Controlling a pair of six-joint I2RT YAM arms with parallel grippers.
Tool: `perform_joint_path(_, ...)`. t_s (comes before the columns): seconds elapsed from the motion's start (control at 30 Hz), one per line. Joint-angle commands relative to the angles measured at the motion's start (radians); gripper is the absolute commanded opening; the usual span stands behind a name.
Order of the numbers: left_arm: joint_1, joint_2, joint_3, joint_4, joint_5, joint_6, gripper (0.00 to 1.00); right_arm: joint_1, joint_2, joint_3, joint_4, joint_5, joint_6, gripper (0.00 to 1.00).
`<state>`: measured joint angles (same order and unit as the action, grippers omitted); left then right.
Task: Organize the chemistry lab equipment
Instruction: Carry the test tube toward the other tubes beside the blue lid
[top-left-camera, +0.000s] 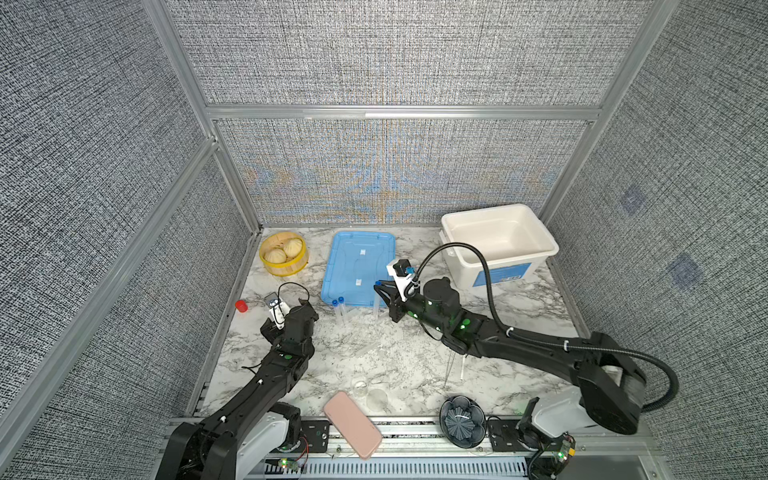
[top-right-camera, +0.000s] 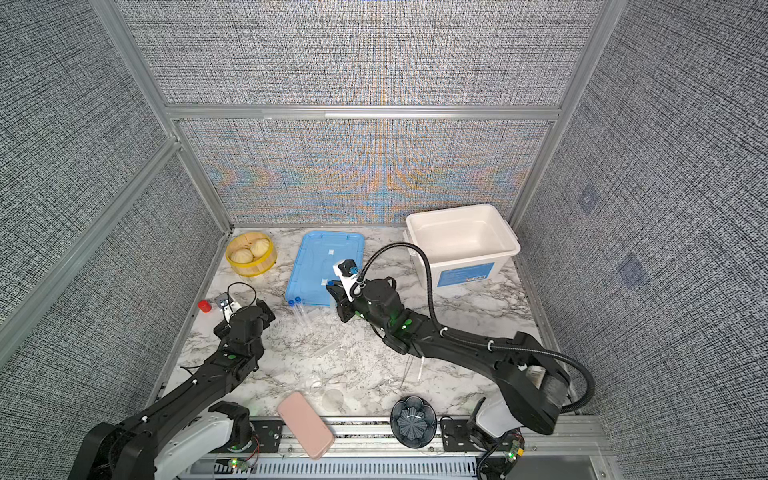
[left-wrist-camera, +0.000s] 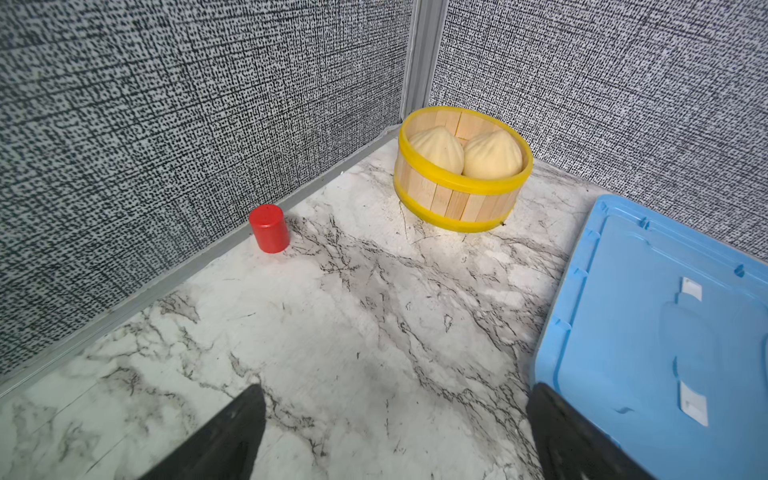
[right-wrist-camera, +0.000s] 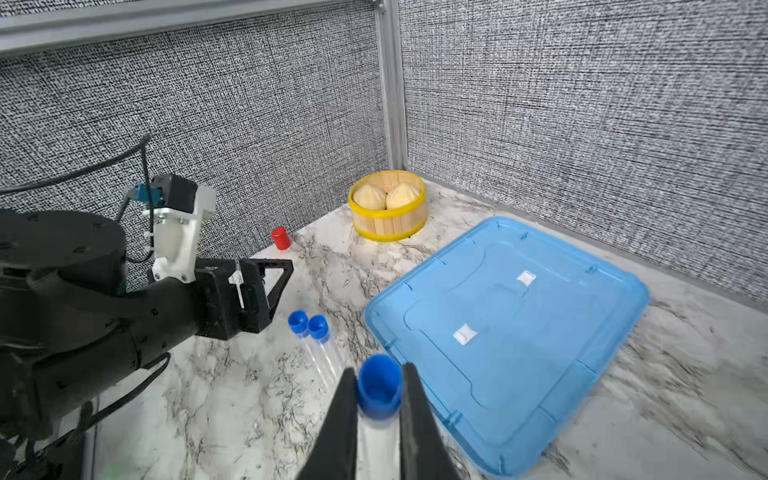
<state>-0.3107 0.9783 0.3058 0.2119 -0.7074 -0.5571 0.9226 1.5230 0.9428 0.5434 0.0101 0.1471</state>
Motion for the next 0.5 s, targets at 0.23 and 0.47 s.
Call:
perform_joint_path(0.23,0.001,0.012,0.006,0.03,-0.008,0.005,0.99,0.004,0.158,0.105,0.187,-0.052,0.0,0.14)
perform_joint_path(0.47,0.001,0.009,0.006,0.027,-0.009,0.004,0.99,0.013,0.224,0.119,0.22,-0.041,0.011,0.14)
